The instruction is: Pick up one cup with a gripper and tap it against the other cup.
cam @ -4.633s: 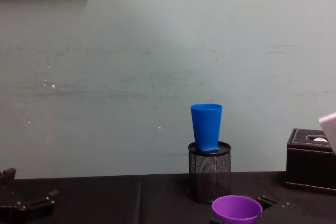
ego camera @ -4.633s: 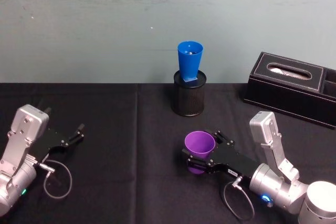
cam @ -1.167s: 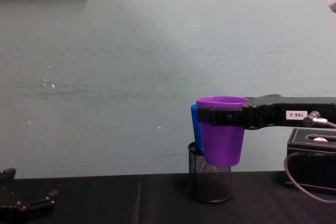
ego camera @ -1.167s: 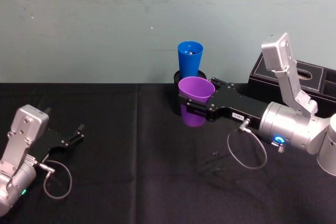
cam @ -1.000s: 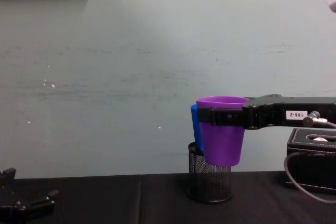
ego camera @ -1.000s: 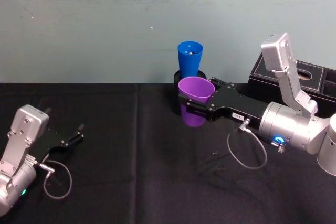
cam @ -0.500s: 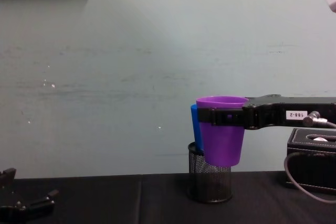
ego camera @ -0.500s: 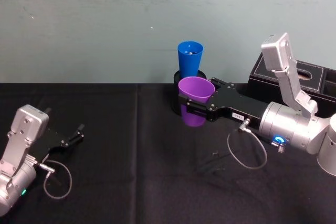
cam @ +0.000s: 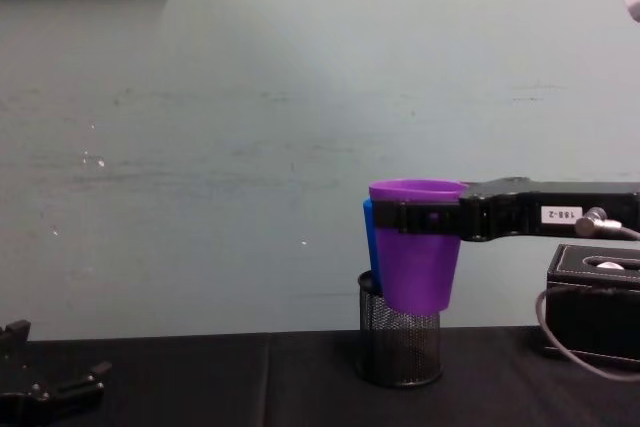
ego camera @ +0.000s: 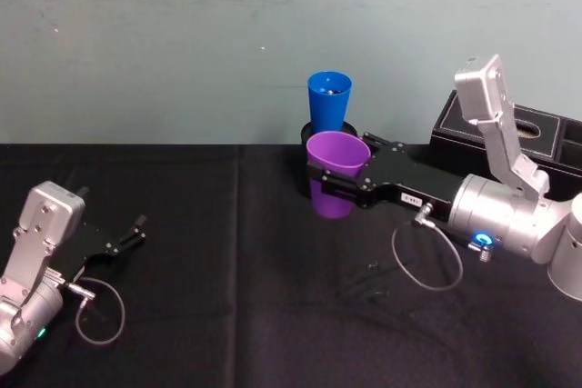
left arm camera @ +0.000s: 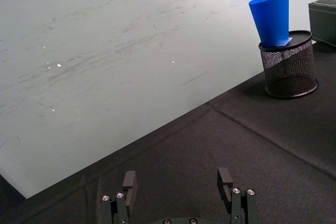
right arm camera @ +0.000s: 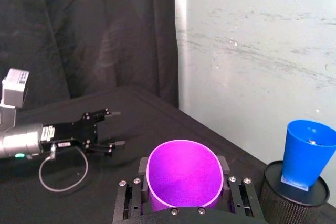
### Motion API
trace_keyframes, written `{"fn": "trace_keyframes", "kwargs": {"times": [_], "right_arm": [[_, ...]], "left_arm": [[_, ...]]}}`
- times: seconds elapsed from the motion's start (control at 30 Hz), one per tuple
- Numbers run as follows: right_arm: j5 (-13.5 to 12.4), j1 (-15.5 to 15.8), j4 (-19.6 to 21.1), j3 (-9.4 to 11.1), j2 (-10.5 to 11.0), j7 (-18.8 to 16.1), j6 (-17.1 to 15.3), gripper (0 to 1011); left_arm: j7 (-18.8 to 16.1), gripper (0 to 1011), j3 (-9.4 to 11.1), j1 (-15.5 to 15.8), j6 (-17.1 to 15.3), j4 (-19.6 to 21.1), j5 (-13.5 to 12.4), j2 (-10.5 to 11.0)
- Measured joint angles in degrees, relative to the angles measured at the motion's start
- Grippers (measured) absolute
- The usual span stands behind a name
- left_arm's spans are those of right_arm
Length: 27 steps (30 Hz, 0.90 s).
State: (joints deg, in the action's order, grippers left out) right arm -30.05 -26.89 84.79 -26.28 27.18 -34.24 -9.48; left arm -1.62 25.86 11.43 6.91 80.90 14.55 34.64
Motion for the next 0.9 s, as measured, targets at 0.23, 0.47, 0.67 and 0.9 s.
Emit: {"fn": "trace_keyframes", "kwargs": {"times": [0.23, 0.47, 0.67, 0.9], "right_arm": [[-0.83, -3.58, -4.42, -1.22, -1.5, -0.03, 0.12, 741], [-0.23, -8.22, -10.66, -2.88, -3.74, 0.38, 0.55, 741], [1.12, -11.99, -16.18, -3.73, -6.06, 1.31, 1.22, 741], [2.03, -14.73, -21.07, -3.84, -8.46, 1.93, 2.08, 741]], "left_arm": [[0.0, 1005, 0.0, 0.0, 0.0, 0.0, 0.0, 0.0], [0.0, 1005, 0.0, 0.0, 0.0, 0.0, 0.0, 0.0], [0.0, 1005, 0.0, 0.0, 0.0, 0.0, 0.0, 0.0], [0.0, 1005, 0.0, 0.0, 0.0, 0.0, 0.0, 0.0]]}}
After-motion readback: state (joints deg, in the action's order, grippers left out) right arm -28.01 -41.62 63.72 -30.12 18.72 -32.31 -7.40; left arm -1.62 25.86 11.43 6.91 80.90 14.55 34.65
